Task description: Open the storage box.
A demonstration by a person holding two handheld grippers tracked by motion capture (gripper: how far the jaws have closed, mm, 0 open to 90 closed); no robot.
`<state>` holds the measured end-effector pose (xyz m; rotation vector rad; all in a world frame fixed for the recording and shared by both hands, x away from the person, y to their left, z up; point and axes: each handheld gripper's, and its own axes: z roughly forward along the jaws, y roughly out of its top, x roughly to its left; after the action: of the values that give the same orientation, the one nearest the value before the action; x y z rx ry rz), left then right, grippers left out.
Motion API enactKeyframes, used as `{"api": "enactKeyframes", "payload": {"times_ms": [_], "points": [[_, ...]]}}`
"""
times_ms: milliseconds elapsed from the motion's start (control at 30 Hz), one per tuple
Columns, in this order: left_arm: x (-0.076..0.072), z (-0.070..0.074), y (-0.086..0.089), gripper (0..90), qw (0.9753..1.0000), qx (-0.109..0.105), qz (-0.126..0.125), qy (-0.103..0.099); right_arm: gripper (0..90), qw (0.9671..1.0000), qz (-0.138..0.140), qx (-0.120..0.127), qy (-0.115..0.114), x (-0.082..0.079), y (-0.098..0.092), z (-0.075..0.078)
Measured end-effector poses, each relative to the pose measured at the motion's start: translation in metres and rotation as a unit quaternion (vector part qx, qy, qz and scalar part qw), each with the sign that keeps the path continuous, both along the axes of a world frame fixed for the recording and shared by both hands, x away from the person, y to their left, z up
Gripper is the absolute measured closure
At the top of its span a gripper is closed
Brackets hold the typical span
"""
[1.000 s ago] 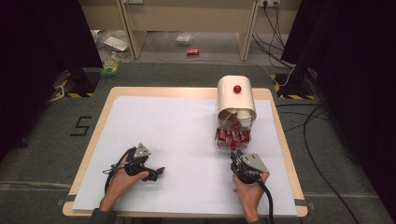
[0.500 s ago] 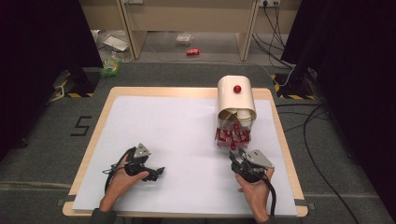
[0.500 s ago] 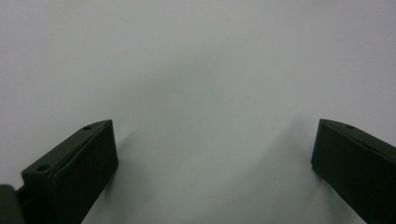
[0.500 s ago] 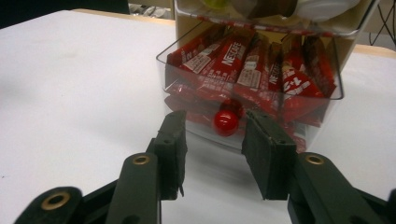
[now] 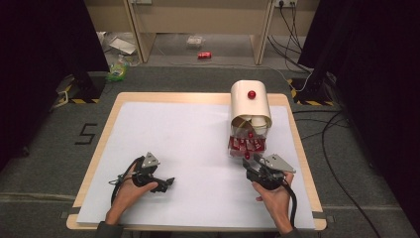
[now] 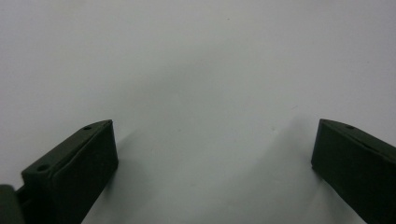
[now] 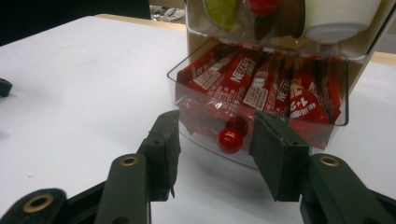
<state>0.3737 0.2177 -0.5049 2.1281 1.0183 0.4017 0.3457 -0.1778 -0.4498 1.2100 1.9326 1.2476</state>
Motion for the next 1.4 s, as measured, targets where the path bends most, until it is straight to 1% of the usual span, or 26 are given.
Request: {"api": "enactKeyframes", "payload": {"times_ms": [267, 333, 367, 433, 500, 567, 633, 767, 833, 900, 933, 1000, 1100, 1167, 1233, 1400], "points": [[0.000, 0.000, 0.000, 0.0, 1.0000, 0.000, 0.000, 0.000, 45.5, 0.9998, 0.016, 0.004, -0.008, 0.003, -0.002, 0.011], [0.000, 0.000, 0.000, 0.0, 1.0000, 0.000, 0.000, 0.000, 44.4, 0.9995, 0.030, -0.003, -0.006, 0.005, -0.001, 0.014], [0.000, 0.000, 0.000, 0.0, 1.0000, -0.001, 0.000, 0.000, 44.4, 0.9995, 0.032, -0.004, -0.007, 0.005, -0.001, 0.015], [0.000, 0.000, 0.000, 0.0, 1.0000, 0.000, 0.000, 0.000, 44.0, 0.9992, 0.035, -0.008, -0.018, 0.006, 0.000, 0.017], [0.000, 0.000, 0.000, 0.0, 1.0000, 0.000, 0.000, 0.000, 42.8, 0.9988, 0.043, -0.015, -0.019, 0.008, 0.001, 0.018], [0.000, 0.000, 0.000, 0.0, 1.0000, 0.000, 0.000, 0.000, 41.6, 0.9987, 0.044, -0.020, -0.017, 0.011, 0.002, 0.017], [0.000, 0.000, 0.000, 0.0, 1.0000, -0.001, 0.000, 0.000, 40.7, 0.9982, 0.052, -0.024, -0.015, 0.015, 0.003, 0.016], [0.000, 0.000, 0.000, 0.0, 1.0000, 0.000, 0.000, 0.000, 40.0, 0.9983, 0.048, -0.029, -0.012, 0.022, 0.001, 0.012], [0.000, 0.000, 0.000, 0.0, 1.0000, 0.000, 0.000, 0.000, 39.9, 0.9982, 0.048, -0.035, -0.014, 0.025, -0.001, 0.011], [0.000, 0.000, 0.000, 0.0, 1.0000, 0.000, 0.000, 0.000, 39.7, 0.9984, 0.044, -0.035, -0.010, 0.028, -0.002, 0.010], [0.000, 0.000, 0.000, 0.0, 1.0000, 0.000, 0.000, 0.000, 39.8, 0.9984, 0.045, -0.033, -0.009, 0.029, -0.002, 0.009], [0.000, 0.000, 0.000, 0.0, 1.0000, 0.000, 0.000, 0.000, 39.8, 0.9982, 0.048, -0.036, -0.006, 0.032, -0.002, 0.008], [0.000, 0.000, 0.000, 0.0, 1.0000, 0.000, 0.000, 0.000, 39.5, 0.9977, 0.057, -0.035, 0.003, 0.035, -0.001, 0.006], [0.000, 0.000, 0.000, 0.0, 1.0000, 0.000, 0.000, 0.000, 39.4, 0.9974, 0.059, -0.040, 0.000, 0.037, 0.000, 0.004], [0.000, 0.000, 0.000, 0.0, 1.0000, 0.000, 0.000, 0.000, 39.2, 0.9974, 0.060, -0.040, 0.002, 0.038, 0.000, 0.003], [0.000, 0.000, 0.000, 0.0, 1.0000, -0.001, 0.000, 0.000, 38.9, 0.9963, 0.070, -0.049, 0.000, 0.037, -0.001, 0.003]]}}
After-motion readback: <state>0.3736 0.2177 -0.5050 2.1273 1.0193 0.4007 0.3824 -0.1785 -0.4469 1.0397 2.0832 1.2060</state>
